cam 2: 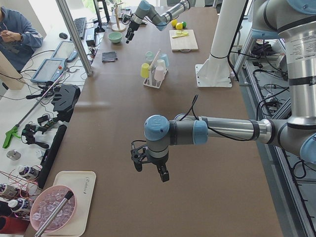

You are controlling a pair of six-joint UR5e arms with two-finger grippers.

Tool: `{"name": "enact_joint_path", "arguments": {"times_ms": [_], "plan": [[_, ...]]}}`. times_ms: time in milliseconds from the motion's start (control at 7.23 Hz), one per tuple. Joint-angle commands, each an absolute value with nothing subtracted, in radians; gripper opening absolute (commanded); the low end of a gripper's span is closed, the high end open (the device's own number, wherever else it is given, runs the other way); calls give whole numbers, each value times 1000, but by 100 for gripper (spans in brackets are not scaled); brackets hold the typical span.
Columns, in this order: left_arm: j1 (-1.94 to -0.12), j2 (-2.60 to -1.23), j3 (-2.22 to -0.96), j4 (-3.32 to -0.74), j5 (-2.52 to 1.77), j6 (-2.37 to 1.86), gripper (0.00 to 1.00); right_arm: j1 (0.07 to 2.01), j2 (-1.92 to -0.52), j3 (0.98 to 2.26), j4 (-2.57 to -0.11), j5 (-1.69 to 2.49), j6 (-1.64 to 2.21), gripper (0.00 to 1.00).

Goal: Place cup on cup holder

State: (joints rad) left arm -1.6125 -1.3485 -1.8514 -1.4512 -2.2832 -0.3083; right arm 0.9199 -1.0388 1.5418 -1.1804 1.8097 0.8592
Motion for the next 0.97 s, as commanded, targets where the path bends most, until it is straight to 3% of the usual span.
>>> {"name": "enact_joint_path", "arguments": {"times_ms": [0,277,830], "plan": [[-1614,-1347,-1852,-1451,-2283,-308,99,1075,-1132,1633,-1532,1914,585,100],[-1615,-1347,-1852,-1451,-2283,-308,99,1176,-1150,1686,-1837,1937,282,100],[-1618,-1347,-1850,-1451,-2283,-308,99,1536,-1474,1675,-1850,2294,-177,100]]}}
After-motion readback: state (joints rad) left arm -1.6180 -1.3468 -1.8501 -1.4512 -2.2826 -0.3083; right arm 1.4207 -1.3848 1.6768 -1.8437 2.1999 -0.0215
